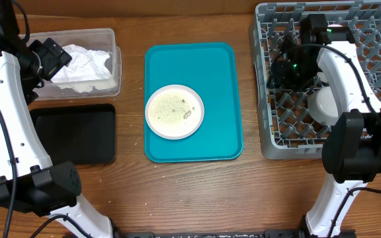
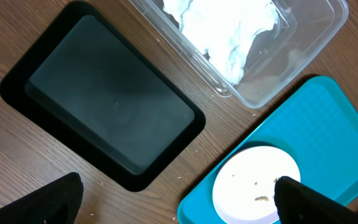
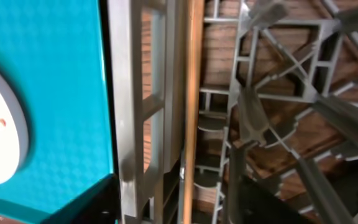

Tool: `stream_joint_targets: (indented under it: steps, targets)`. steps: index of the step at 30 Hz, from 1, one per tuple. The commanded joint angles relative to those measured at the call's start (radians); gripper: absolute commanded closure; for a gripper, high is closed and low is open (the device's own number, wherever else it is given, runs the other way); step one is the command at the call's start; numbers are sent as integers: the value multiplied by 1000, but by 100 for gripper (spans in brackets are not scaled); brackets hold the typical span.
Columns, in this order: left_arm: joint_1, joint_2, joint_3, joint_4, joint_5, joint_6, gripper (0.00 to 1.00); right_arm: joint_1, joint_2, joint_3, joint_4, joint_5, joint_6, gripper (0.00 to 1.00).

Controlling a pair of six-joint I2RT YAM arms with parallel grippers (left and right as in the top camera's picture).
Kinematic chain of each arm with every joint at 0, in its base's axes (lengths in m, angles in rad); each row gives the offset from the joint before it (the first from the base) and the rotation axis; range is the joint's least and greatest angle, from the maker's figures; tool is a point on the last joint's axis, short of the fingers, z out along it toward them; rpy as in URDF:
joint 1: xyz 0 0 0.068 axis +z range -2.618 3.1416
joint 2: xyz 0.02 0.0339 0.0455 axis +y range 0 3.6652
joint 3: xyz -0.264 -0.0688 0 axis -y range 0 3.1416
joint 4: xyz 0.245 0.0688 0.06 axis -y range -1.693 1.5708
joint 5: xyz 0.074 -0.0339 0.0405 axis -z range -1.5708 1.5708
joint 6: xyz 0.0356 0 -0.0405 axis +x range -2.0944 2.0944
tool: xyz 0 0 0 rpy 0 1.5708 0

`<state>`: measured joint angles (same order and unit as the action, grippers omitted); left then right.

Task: Sort waste into correct bins and load items into the dishwasher
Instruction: 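Carry the chopsticks right and drop them into the dish rack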

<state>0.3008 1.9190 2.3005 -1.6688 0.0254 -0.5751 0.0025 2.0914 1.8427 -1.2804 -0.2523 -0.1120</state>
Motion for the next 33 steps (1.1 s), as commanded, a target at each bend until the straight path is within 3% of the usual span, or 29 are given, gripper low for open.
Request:
stream_joint_targets:
  steps: [1, 9, 11, 12, 13, 22, 27, 33]
  targets:
    - [-1, 5, 10, 1, -6, -12, 0, 3, -22, -1, 0, -11, 51, 36]
    - [-1, 5, 10, 1, -6, -12, 0, 10, -165, 0, 3, -11, 170, 33]
    - [-1, 5, 10, 1, -6, -12, 0, 6, -219, 0, 6, -9, 212, 27]
    - [-1, 5, 10, 1, -6, -12, 0, 0, -242, 1, 10, -1, 235, 18]
    - [-1, 5, 10, 1, -6, -12, 0, -8, -261, 0, 13, 15, 259, 0]
    - [-1, 5, 10, 1, -6, -12, 0, -230, -364, 0, 11, 151, 505, 0]
    - [-1, 5, 10, 1, -6, -12, 0, -387, -365, 0, -21, 102, 513, 0]
    - [-1, 5, 10, 1, -6, -12, 0, -476, -365, 0, -35, 94, 509, 0]
